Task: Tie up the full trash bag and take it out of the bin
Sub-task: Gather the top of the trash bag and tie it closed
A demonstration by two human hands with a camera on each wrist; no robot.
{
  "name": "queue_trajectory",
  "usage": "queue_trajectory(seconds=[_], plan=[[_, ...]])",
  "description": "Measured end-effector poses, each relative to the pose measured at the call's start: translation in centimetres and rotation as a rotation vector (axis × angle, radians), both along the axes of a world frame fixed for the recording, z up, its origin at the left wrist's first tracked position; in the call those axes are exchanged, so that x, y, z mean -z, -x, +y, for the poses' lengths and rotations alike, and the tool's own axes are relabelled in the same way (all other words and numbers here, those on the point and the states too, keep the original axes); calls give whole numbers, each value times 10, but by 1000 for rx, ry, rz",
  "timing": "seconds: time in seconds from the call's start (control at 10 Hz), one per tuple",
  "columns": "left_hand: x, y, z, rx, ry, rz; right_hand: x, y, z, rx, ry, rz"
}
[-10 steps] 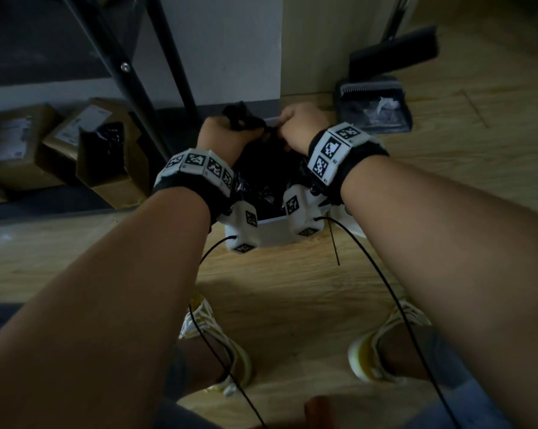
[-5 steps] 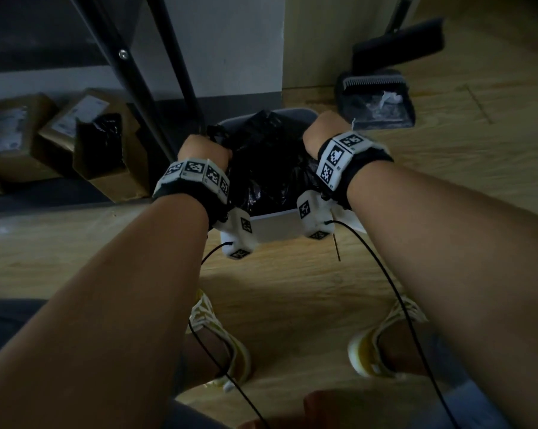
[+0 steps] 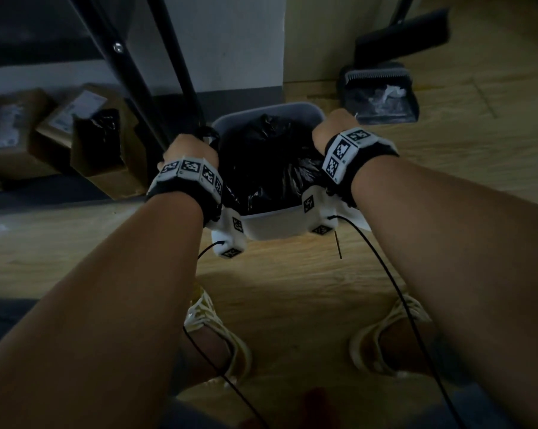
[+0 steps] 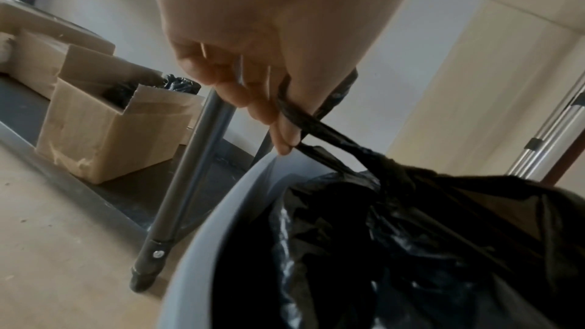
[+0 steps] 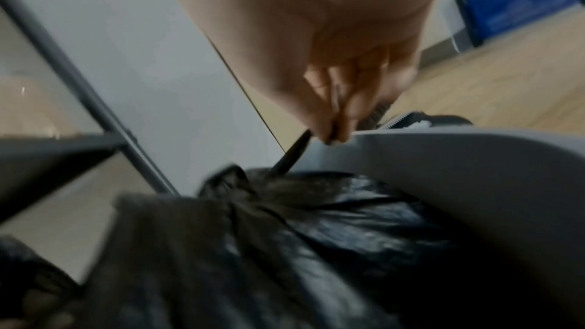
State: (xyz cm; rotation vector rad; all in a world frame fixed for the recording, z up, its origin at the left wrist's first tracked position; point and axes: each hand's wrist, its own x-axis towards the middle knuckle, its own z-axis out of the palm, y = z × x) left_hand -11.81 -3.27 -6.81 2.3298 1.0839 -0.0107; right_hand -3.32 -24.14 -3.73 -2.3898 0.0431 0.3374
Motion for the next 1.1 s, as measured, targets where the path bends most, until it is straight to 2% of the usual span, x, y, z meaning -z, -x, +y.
queue_trajectory(seconds=[0.1, 0.2, 0.3, 0.4, 0.5, 0.6, 0.8, 0.9, 1.0, 1.1], plan=[[-9, -5, 1, 0, 116, -100, 2, -16, 4, -45, -59, 36], [-20, -11, -4, -74, 399, -307, -4, -19, 18, -85, -311, 141], [-33, -16, -14, -96, 497, -413, -10, -11, 33, -138, -415, 263], [-43, -27, -17, -72, 584, -424, -11, -4, 40, -256, -284, 214], [-50, -30, -20, -41, 534, -429, -15, 1, 37, -403, -146, 88], [-54, -37, -29, -3, 579, -432, -20, 11, 33, -552, -85, -5], [-55, -42, -37, 24, 548, -447, -24, 11, 35, -595, 24, -34], [-55, -42, -35, 94, 444, -323, -22, 5, 36, -615, 112, -46], [-56, -37, -34, 151, 398, -208, -19, 3, 39, -585, 116, -30], [-46, -23, -33, 75, 655, -184, -10, 0, 40, -474, 50, -12]])
